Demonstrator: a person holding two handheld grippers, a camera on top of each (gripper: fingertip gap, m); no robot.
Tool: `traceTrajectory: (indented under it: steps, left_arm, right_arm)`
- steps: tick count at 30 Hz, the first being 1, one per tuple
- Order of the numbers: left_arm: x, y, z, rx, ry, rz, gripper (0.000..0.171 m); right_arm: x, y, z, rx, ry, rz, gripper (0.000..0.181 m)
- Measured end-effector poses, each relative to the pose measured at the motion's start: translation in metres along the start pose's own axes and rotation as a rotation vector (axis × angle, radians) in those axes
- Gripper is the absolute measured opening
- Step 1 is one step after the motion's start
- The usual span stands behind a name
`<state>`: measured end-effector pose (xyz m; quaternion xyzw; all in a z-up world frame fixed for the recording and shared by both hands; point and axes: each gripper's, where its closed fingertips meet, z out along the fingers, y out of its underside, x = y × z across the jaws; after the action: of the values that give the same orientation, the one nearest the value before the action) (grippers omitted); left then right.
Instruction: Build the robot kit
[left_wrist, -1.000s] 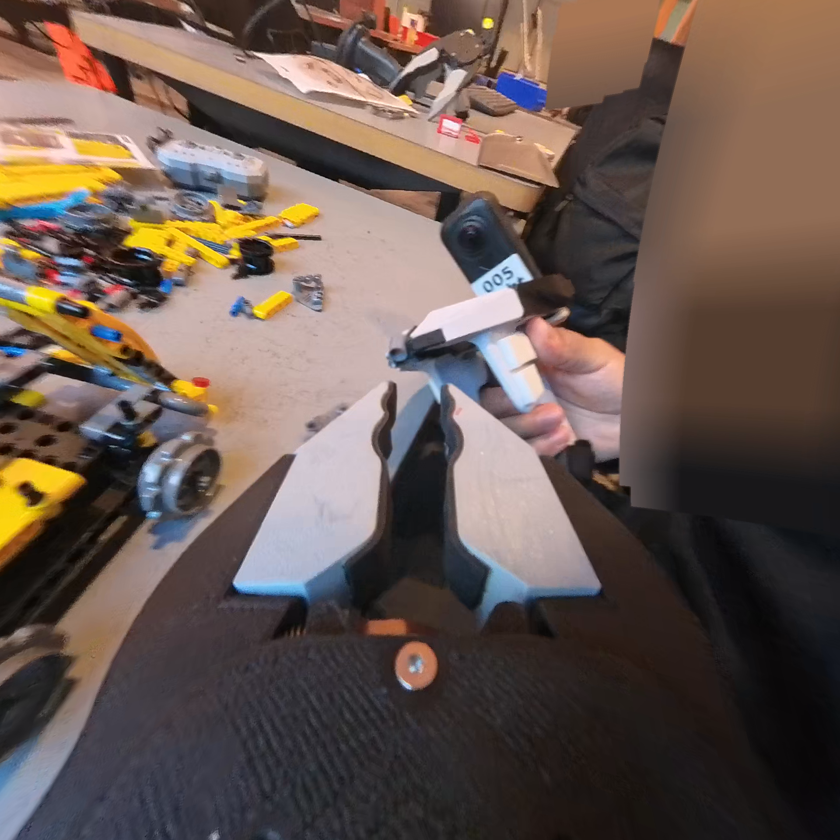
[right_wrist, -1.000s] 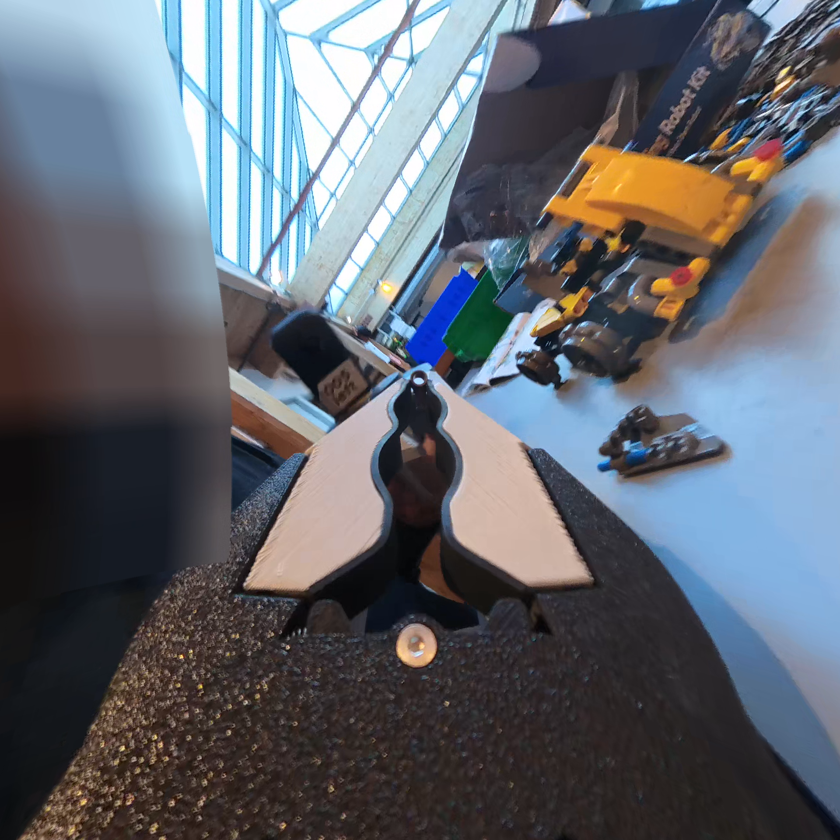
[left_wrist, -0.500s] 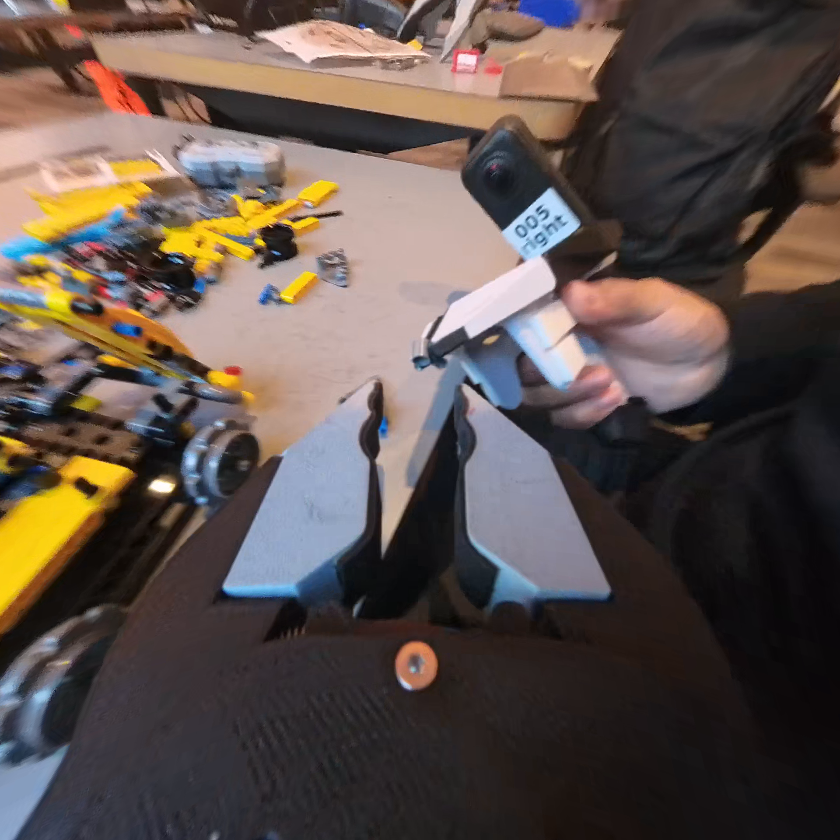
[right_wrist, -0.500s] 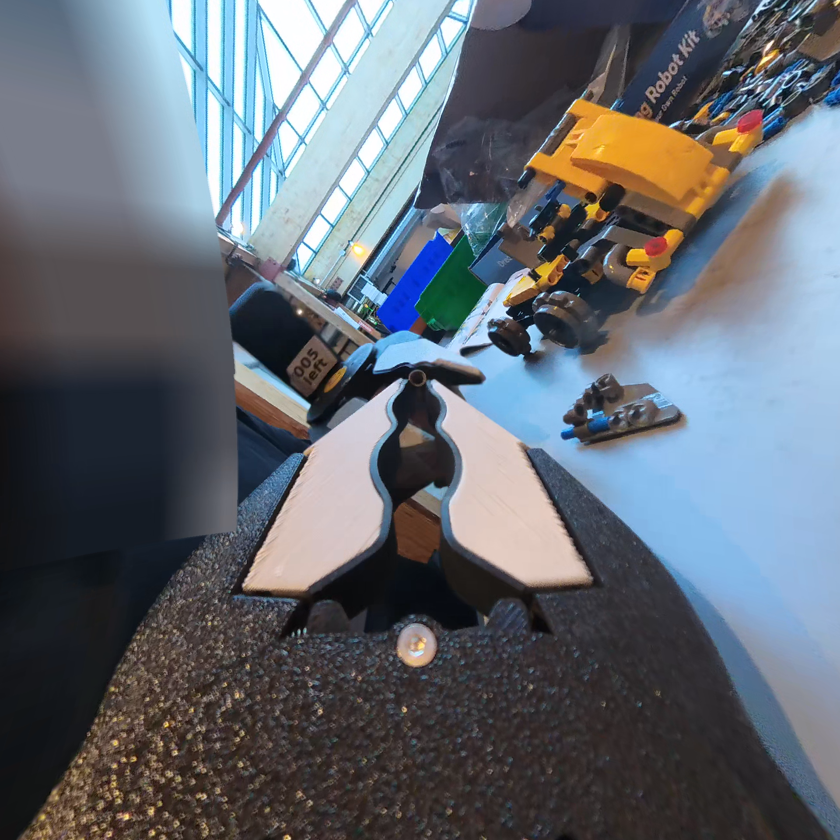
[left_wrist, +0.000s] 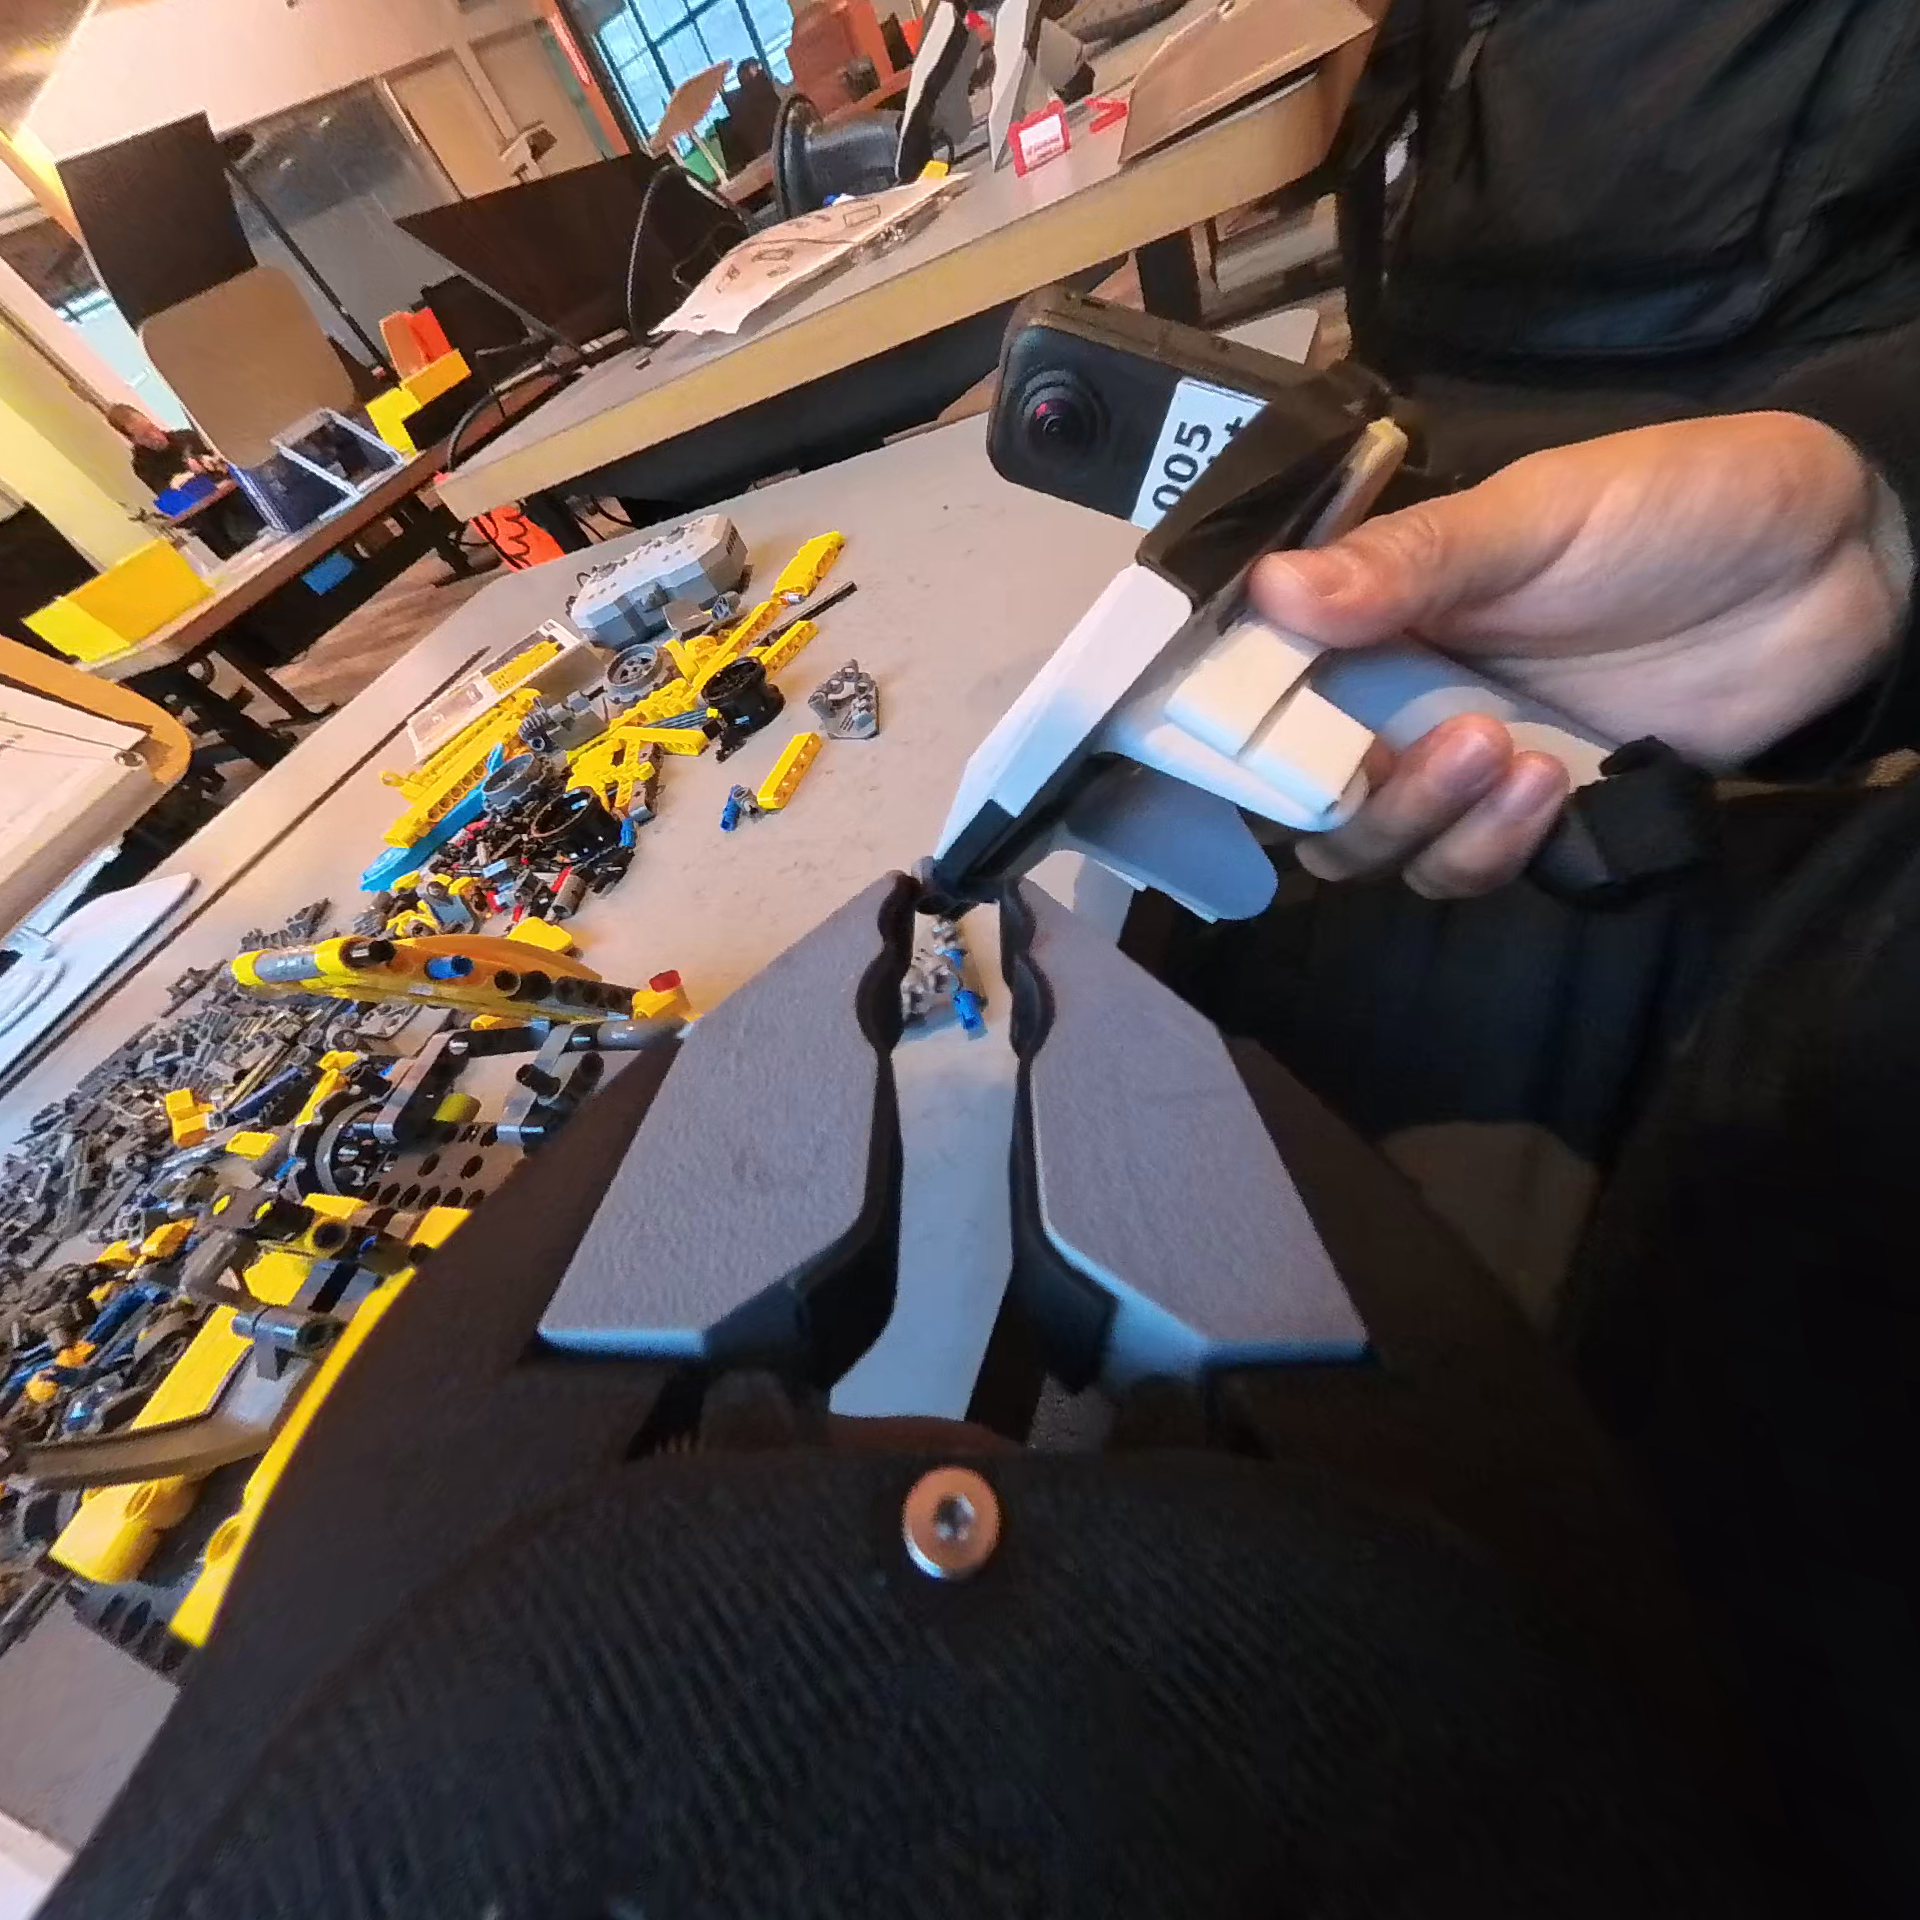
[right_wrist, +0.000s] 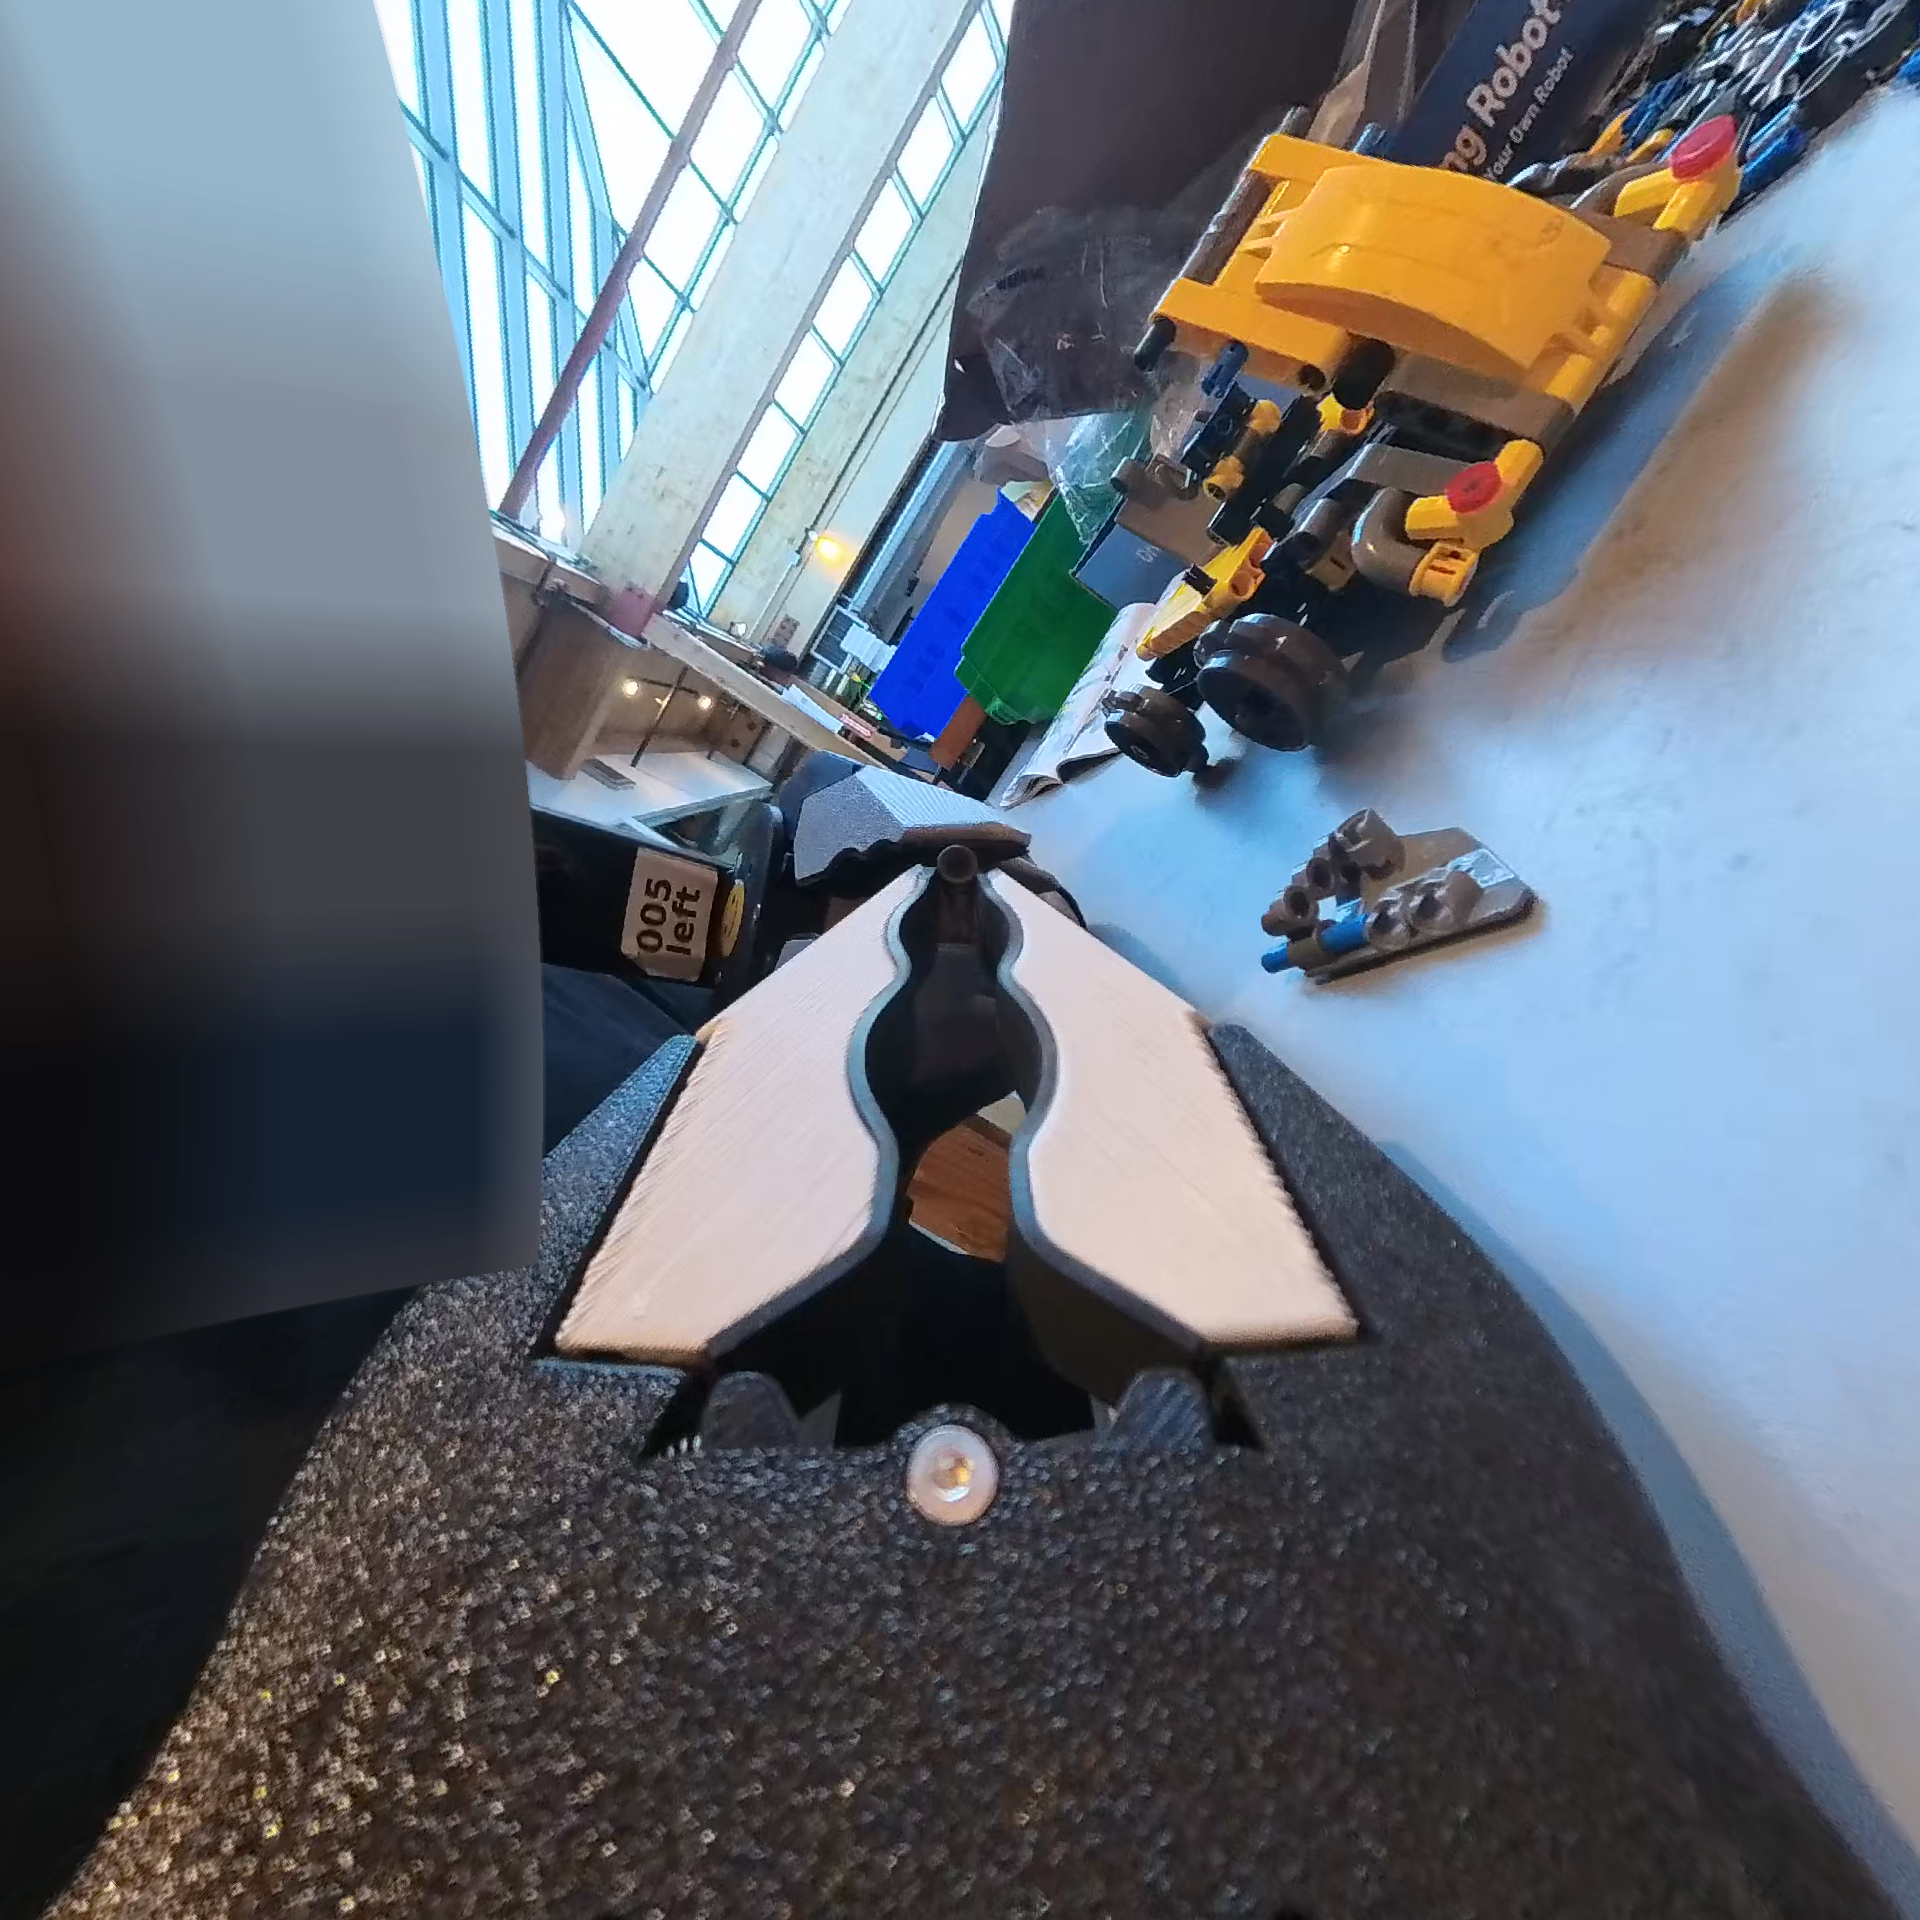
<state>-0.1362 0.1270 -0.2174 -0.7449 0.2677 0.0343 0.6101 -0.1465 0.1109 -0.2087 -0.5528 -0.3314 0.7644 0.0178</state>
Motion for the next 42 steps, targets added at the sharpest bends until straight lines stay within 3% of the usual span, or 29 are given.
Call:
traceTrajectory:
  steps: [11,20,27,42]
  left_arm:
    - [0.003,0.002,-0.003,-0.019,-0.032,0.184,0.015]
    - [0.018,0.006,-0.007,-0.033,0.116,0.188,0.015]
    - [0.024,0.016,-0.007,-0.101,0.172,0.252,0.014]
    - [0.017,0.014,-0.006,-0.098,0.149,0.071,0.015]
  right_arm:
    - [0.002,0.006,0.001,-0.054,0.041,-0.041,0.007]
    - [0.003,0.021,-0.001,-0.306,0.116,-0.182,0.008]
    - [0.01,0.034,-0.001,-0.411,0.138,-0.193,0.011]
    - [0.011,0.025,0.003,-0.327,0.132,-0.17,0.008]
